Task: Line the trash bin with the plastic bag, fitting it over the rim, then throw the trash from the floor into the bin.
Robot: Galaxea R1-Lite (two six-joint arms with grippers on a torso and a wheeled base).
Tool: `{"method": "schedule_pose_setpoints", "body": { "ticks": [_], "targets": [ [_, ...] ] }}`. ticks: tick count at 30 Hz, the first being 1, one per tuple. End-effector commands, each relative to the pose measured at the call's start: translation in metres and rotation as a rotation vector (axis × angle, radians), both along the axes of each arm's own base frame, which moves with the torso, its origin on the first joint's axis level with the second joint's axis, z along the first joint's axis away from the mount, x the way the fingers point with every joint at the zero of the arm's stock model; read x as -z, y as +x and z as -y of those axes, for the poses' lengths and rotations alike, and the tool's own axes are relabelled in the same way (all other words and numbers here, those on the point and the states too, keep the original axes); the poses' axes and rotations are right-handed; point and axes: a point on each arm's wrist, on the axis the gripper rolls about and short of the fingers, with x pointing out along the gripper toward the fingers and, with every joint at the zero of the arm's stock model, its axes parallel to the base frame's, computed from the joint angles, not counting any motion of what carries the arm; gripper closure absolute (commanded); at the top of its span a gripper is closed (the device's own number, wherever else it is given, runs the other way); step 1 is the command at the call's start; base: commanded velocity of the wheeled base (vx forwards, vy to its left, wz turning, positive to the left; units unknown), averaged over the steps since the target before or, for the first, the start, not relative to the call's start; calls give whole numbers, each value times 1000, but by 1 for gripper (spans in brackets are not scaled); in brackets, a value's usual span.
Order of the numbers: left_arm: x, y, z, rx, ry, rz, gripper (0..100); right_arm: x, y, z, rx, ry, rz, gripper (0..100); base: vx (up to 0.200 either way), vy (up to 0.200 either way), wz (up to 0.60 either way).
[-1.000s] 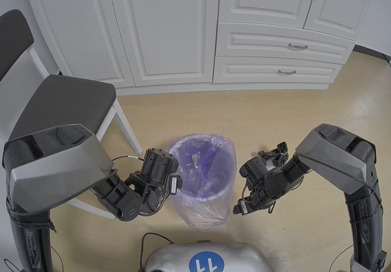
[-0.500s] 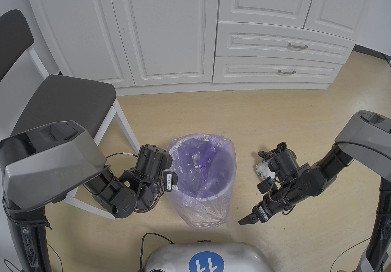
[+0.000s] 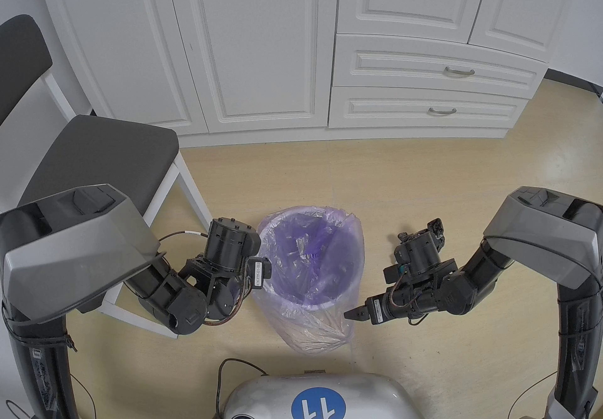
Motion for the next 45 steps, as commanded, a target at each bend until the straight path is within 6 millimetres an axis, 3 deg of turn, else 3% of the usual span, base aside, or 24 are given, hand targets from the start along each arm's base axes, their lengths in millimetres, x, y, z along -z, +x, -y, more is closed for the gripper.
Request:
{"method": "schedule_pose_setpoints", "body": {
  "ticks": [1, 11, 14, 24, 29, 41, 45],
  "targets": [
    [0, 0, -1, -4, -1, 2, 0, 20, 2, -5, -4, -17, -34, 0, 0, 0, 0],
    [0, 2, -3, -11, -2, 4, 0, 34, 14, -3, 54, -67, -17, 0, 0, 0, 0],
    [-1, 5, -5, -17, -9, 15, 0, 49, 28, -2, 133, -144, 22, 0, 0, 0, 0],
    [-2, 10, -9, -30, -18, 44, 0, 47, 51, 7, 208, -152, 76, 0, 0, 0, 0],
    [-3, 14, -13, -44, -20, 48, 0, 45, 75, 21, 270, -130, 98, 0, 0, 0, 0],
    [-5, 16, -15, -48, -30, 71, 0, 38, 122, 18, 481, 56, 55, 0, 0, 0, 0],
    [-4, 17, -15, -49, -29, 70, 0, 53, 139, 20, 538, 86, 56, 0, 0, 0, 0]
  ]
}}
